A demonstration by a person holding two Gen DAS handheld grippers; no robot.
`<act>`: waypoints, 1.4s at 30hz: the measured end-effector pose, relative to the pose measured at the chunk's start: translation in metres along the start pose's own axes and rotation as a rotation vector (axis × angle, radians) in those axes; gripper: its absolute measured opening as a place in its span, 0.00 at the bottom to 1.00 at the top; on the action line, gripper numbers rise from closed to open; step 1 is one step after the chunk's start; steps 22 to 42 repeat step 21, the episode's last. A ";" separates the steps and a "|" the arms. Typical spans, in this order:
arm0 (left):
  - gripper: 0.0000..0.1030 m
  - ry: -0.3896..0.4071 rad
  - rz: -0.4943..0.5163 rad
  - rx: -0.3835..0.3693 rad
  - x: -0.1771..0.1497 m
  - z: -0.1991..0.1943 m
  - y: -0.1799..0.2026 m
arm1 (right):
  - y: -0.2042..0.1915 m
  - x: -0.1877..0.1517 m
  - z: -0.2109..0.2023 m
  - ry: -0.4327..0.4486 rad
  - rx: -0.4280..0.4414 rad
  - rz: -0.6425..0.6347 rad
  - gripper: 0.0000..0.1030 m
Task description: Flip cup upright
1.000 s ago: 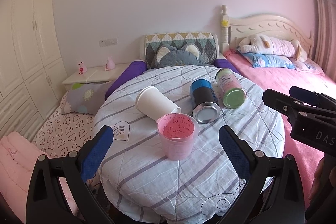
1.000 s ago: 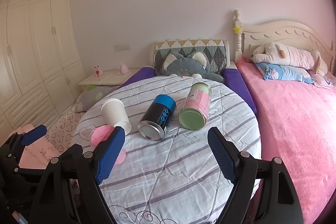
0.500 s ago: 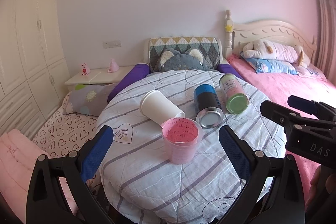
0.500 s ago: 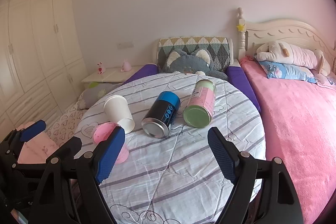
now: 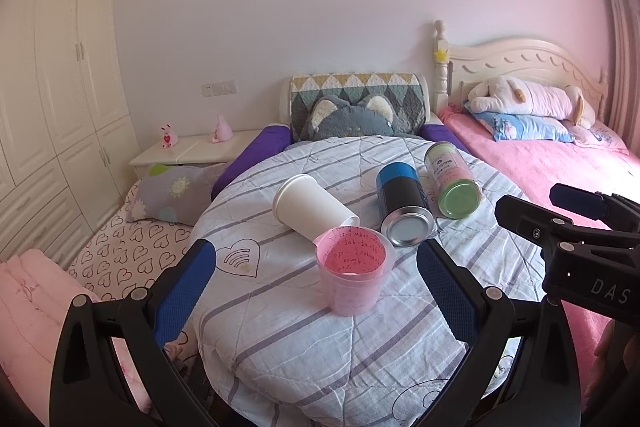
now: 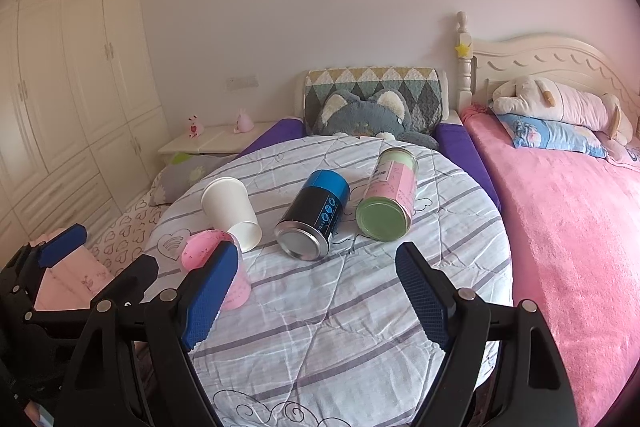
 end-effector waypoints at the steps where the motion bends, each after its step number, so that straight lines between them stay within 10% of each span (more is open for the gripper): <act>1: 0.99 0.001 0.000 0.000 0.000 0.000 0.000 | 0.000 0.000 0.000 0.000 0.001 0.001 0.80; 42: 0.99 -0.029 0.014 -0.012 -0.006 0.011 0.003 | -0.005 -0.003 0.012 -0.038 0.017 -0.007 0.80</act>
Point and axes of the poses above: each gripper's, at about its wrist camera, not at the fingertips, and z roughly the way its jaws point, y to its right, x to its top, the point moved 9 cm from there along z, roughly the way its jaws point, and after that the axes turned 14 degrees about x, right-handed, at the moved point
